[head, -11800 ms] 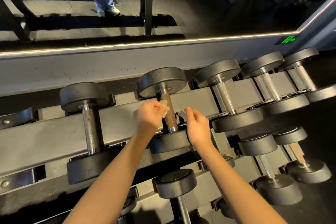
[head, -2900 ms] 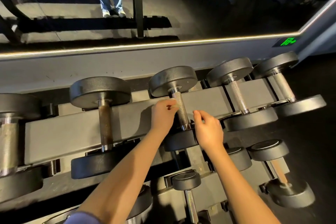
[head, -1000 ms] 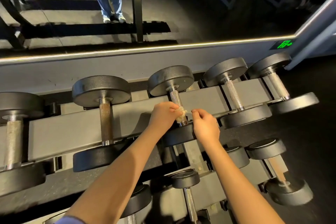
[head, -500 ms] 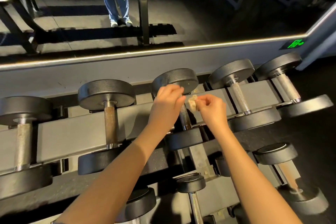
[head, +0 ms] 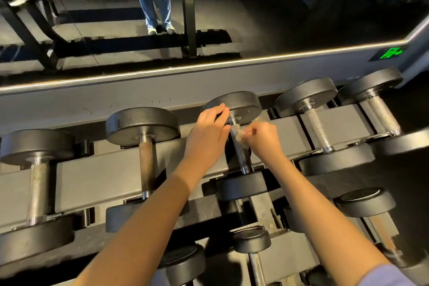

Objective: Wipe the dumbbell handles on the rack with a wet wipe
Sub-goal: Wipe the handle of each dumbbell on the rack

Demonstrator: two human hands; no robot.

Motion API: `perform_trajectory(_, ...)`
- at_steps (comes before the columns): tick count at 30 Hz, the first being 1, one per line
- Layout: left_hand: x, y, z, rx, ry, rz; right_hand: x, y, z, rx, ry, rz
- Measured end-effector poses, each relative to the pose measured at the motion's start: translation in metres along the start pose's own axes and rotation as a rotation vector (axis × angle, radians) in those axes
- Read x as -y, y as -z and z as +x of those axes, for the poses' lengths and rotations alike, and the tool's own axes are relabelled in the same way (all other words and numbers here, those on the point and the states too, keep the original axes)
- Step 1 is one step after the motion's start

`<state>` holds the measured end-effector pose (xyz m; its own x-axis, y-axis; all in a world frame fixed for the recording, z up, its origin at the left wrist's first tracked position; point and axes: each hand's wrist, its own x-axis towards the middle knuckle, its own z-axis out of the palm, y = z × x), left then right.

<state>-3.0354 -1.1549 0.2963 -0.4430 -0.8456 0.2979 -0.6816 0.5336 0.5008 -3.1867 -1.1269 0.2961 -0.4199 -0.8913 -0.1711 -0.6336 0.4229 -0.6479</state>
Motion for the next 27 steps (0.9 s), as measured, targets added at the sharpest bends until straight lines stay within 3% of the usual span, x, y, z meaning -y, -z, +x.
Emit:
perform_trajectory(5, 0.002, 0.001, 0.000, 0.014, -0.004, 0.034, 0.005, -0.004, 0.018, -0.081, 0.038, 0.203)
perform_trajectory(10, 0.001, -0.001, 0.000, -0.009, -0.017, 0.040, -0.017, -0.002, -0.002, 0.078, 0.114, -0.029)
perform_trajectory(13, 0.000, -0.001, 0.000, -0.021, -0.039, 0.039, -0.004, -0.002, 0.007, 0.111, 0.050, -0.171)
perform_trajectory(19, -0.001, -0.001, -0.004, -0.035, -0.028, 0.008, 0.005, -0.006, 0.002, -0.053, 0.057, 0.030)
perform_trajectory(22, -0.005, -0.001, -0.001, 0.047, 0.085, -0.061, -0.003, 0.000, -0.004, 0.021, 0.053, -0.036)
perform_trajectory(27, -0.011, 0.008, -0.002, 0.199, 0.087, -0.011, -0.015, 0.007, -0.017, 0.216, -0.015, -0.270)
